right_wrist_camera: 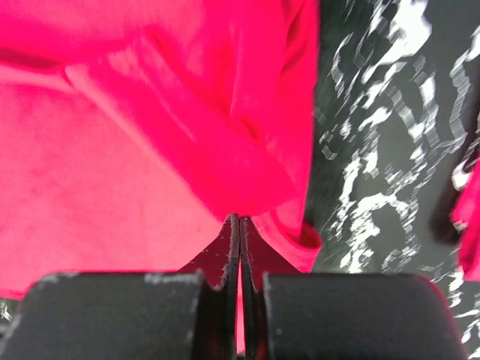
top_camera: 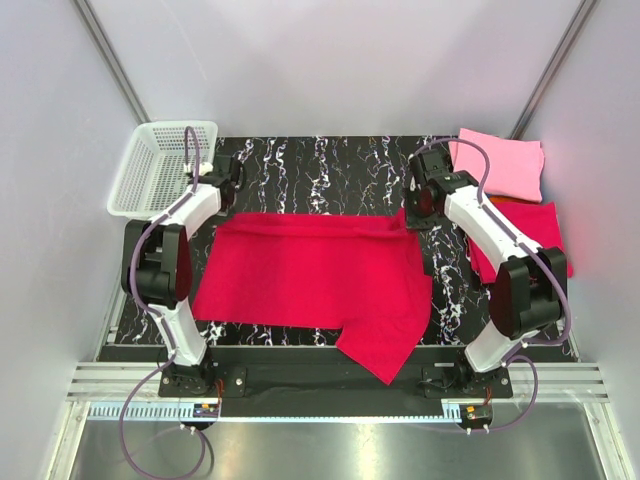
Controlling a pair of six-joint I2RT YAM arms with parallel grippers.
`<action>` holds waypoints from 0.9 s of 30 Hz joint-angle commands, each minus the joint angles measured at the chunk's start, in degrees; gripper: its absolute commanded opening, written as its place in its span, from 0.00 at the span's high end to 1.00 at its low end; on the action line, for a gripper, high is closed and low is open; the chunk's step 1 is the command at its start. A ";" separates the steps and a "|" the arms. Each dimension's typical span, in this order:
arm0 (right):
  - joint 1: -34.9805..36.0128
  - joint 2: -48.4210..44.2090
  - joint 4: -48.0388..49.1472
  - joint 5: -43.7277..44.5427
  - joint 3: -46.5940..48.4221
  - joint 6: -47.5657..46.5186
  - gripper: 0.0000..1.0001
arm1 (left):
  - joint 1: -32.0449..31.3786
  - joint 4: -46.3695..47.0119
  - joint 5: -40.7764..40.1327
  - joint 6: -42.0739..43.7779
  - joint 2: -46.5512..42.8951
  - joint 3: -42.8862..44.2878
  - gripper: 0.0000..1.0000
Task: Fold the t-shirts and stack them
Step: Fold the tshirt
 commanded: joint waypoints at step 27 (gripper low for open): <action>3.42 -4.76 -3.23 1.87 -18.07 7.52 0.80 | 0.28 -4.97 -0.73 -9.99 -4.85 -10.50 0.85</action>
